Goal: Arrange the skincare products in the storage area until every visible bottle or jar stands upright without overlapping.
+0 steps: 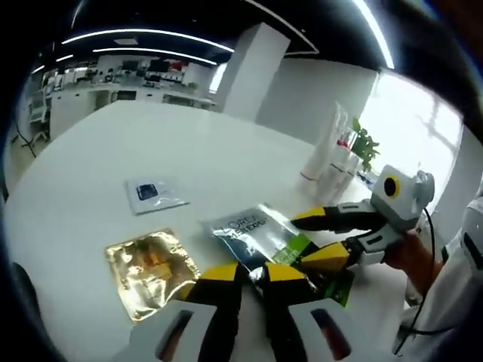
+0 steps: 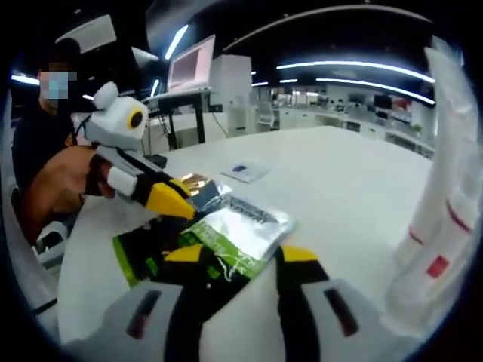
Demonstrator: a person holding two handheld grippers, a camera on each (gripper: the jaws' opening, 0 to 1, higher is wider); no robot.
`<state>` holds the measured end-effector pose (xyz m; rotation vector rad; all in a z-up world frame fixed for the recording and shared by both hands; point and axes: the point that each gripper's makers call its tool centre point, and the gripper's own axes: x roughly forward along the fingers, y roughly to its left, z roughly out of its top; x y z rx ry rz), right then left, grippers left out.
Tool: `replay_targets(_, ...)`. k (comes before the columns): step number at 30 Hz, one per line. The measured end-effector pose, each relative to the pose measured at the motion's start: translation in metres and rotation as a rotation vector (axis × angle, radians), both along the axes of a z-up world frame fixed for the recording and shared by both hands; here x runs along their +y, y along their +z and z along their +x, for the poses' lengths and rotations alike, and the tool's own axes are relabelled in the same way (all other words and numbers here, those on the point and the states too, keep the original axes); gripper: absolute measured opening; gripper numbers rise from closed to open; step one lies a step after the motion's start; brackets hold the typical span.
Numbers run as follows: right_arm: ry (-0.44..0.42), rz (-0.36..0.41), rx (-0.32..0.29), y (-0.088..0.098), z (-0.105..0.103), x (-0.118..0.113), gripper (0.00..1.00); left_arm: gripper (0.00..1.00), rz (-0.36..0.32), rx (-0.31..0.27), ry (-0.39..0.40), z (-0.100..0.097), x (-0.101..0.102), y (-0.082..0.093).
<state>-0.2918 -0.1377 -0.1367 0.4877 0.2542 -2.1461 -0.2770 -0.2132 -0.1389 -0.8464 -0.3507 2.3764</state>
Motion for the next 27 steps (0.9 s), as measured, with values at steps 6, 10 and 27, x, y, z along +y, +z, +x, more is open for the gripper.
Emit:
replay_targets(6, 0.023, 0.004, 0.001, 0.0, -0.003, -0.002, 0.37, 0.09, -0.002, 0.016, 0.01, 0.002, -0.003, 0.001)
replay_targets(10, 0.031, 0.009, -0.001, 0.0, -0.004, -0.003, 0.37, 0.08, -0.02, 0.042, 0.009, 0.002, -0.004, 0.001)
replay_targets(27, 0.017, -0.107, -0.08, 0.005, -0.01, -0.003, 0.37, 0.0, 0.049, 0.169, -0.007, -0.006, -0.005, 0.026)
